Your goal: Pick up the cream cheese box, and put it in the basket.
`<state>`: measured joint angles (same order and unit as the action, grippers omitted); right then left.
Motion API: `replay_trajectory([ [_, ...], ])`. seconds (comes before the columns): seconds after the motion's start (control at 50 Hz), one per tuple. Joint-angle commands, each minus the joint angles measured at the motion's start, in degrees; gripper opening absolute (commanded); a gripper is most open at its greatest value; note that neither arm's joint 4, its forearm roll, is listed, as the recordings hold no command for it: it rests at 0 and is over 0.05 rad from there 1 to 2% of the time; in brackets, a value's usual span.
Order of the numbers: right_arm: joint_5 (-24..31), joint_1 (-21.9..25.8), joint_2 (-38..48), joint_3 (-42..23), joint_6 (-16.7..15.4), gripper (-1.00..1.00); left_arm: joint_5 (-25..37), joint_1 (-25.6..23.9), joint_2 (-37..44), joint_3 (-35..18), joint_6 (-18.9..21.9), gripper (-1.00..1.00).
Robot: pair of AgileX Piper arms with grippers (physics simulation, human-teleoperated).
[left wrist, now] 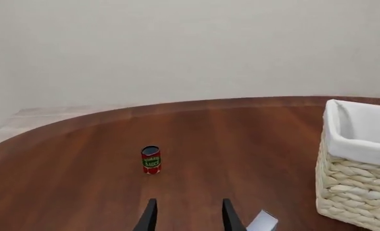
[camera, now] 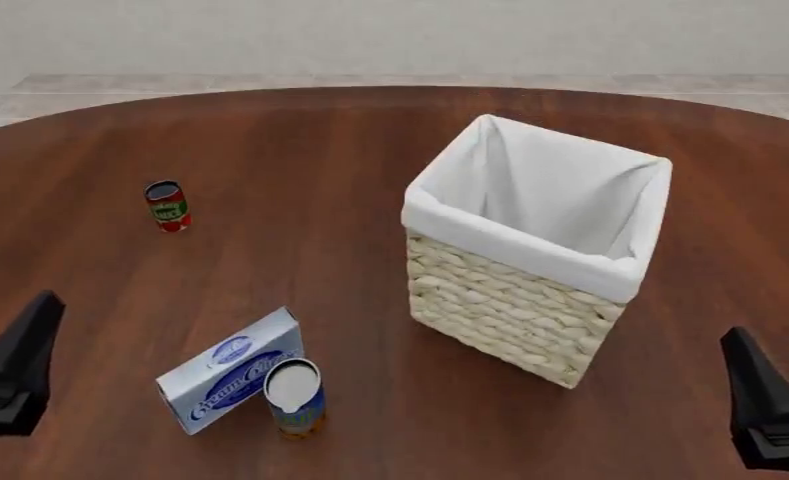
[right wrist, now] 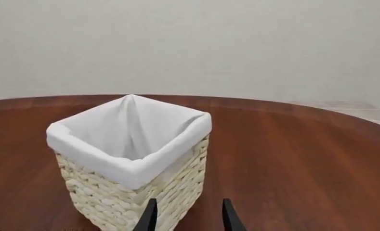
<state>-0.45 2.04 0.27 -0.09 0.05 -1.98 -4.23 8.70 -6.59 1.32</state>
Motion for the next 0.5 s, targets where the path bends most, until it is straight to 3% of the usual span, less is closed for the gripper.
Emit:
replay_trajectory([
  [0.02, 0.0, 0.3, 0.2, 0.0, -0.4, 1.0, 0.2, -2.7, 3.1, -2.5, 0.4, 1.0],
  [0.38, 0.5, 1.2, 0.2, 0.0, -0.6, 1.0, 1.1, -6.2, 7.1, -6.7, -1.3, 1.0],
  [0.5, 0.4, 1.4, 0.5, 0.0, -0.6, 1.0, 3.5, -8.3, 8.4, -9.6, 1.6, 1.0],
])
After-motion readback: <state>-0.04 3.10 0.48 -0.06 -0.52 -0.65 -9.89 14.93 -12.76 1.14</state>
